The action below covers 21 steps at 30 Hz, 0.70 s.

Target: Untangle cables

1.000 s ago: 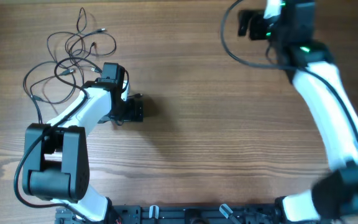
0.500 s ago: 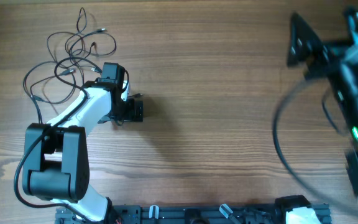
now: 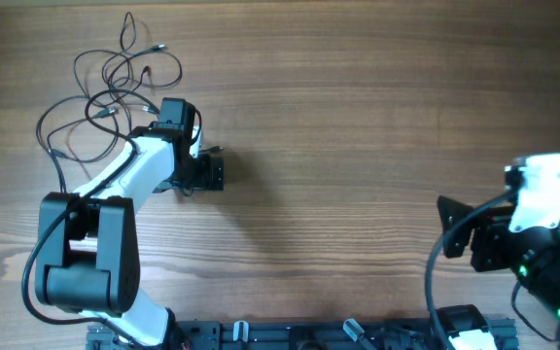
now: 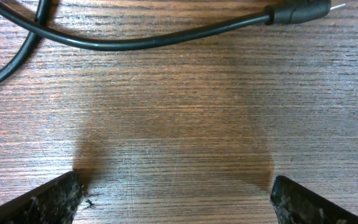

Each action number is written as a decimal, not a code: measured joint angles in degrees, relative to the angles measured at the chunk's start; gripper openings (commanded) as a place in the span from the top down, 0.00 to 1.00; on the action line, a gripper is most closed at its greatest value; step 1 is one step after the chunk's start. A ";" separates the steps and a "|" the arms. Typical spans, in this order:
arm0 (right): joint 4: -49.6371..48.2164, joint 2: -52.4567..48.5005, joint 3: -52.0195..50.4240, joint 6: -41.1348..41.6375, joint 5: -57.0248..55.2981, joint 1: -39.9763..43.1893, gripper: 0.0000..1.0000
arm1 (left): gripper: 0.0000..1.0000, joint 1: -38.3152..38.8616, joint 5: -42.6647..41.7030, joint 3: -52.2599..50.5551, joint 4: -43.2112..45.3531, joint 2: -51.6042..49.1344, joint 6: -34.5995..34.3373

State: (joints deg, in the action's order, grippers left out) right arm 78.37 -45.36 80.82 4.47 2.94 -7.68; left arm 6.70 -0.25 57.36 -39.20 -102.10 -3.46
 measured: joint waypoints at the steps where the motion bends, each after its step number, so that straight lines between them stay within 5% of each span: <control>1: 0.02 -0.22 -1.81 0.00 0.00 0.00 0.00 | 0.00 0.00 0.00 0.00 0.00 0.00 0.00; 6: -4.68 -0.09 -12.35 0.00 0.00 0.00 0.00 | 0.00 0.00 0.02 0.00 0.00 0.00 0.00; 13: -27.71 8.28 -29.64 0.00 0.00 0.00 0.00 | 0.00 0.00 0.02 0.00 0.00 0.00 0.00; 21: -32.61 21.38 -44.78 0.00 0.00 2.27 0.00 | 0.00 0.00 0.02 0.00 0.00 0.00 0.00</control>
State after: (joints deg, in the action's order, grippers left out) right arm 45.76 -23.99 36.03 4.47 2.94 -5.41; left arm 6.70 -0.23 57.36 -39.20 -102.10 -3.46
